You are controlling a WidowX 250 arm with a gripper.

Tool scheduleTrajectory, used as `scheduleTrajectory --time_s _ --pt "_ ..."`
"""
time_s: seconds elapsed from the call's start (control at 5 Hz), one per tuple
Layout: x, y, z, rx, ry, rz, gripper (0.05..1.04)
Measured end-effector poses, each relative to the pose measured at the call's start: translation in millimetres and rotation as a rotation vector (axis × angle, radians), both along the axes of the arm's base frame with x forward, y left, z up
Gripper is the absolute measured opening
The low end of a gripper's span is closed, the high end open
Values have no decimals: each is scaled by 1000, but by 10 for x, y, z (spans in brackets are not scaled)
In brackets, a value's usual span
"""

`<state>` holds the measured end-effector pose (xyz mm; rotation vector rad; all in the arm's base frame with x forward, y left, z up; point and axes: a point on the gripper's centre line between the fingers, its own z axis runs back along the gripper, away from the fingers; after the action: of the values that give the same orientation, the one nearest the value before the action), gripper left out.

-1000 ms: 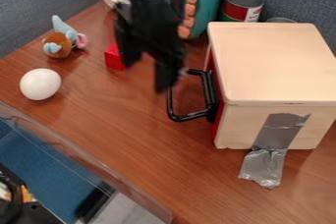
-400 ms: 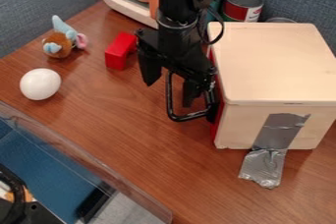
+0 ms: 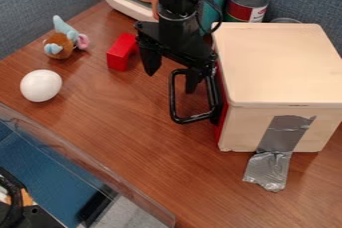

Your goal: Open the drawer

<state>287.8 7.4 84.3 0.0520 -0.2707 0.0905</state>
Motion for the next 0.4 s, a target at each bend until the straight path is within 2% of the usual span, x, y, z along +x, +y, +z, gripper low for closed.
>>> scheduleTrajectory --time_s 0.2,0.4 --pt "4 64 -67 -8 14 45 998" --pt "-6 74 -220 -30 58 74 998"
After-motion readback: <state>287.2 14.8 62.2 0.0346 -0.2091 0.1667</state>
